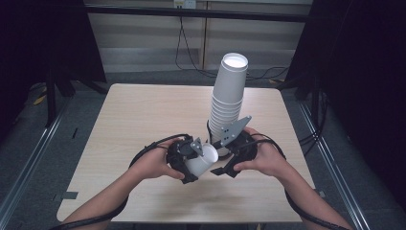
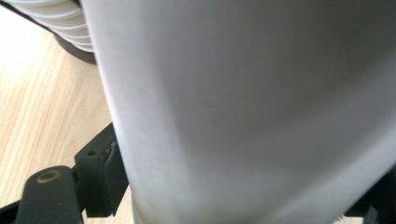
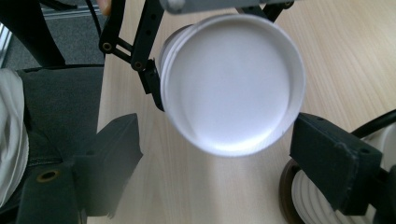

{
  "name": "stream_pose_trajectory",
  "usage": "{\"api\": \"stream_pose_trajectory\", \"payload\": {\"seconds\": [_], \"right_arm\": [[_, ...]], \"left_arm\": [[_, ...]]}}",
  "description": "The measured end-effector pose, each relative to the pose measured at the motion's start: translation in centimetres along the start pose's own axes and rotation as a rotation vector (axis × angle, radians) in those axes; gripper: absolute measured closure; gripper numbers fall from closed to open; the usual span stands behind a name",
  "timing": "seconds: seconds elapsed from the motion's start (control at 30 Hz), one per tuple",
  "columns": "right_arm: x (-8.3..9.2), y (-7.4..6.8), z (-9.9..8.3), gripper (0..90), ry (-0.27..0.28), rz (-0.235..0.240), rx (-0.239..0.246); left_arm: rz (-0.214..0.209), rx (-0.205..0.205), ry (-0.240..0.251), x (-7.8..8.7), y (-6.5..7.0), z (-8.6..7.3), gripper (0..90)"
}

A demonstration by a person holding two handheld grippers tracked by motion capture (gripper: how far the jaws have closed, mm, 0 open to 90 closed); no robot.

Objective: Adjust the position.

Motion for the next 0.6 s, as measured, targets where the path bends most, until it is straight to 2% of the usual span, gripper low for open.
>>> {"api": "stream_pose_trajectory", "payload": {"seconds": [0.03,0.07,0.27,0.33,0.6], "right_arm": [[0.0,0.0,0.1,15.9,-0.005,0.004,0.0],[-0.1,0.0,0.1,15.9,-0.008,0.005,0.001],[-0.7,0.1,0.3,16.1,-0.042,0.024,0.009],[-0.9,0.1,0.4,17.1,-0.066,0.032,0.008],[-1.3,0.2,1.1,18.0,-0.127,0.055,0.019]], "left_arm": [[0.002,0.008,0.004,-0.1,0.1,0.0,16.2],[0.001,-0.005,-0.006,-0.1,0.0,0.1,16.2],[-0.006,-0.005,-0.007,-0.5,0.5,0.3,16.2],[-0.01,-0.018,-0.014,-0.6,0.5,0.4,16.2],[-0.013,-0.021,-0.011,-0.6,0.6,0.6,16.1]]}}
Point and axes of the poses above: each handheld gripper's, and its own axes: x roughly backward along the jaws, z roughly out of its top, y roughly to its right, the point moved 2 cm from there along -x, roughly forward along the jaws, and after that the axes turned 10 degrees about x, right-handed, at the moved point
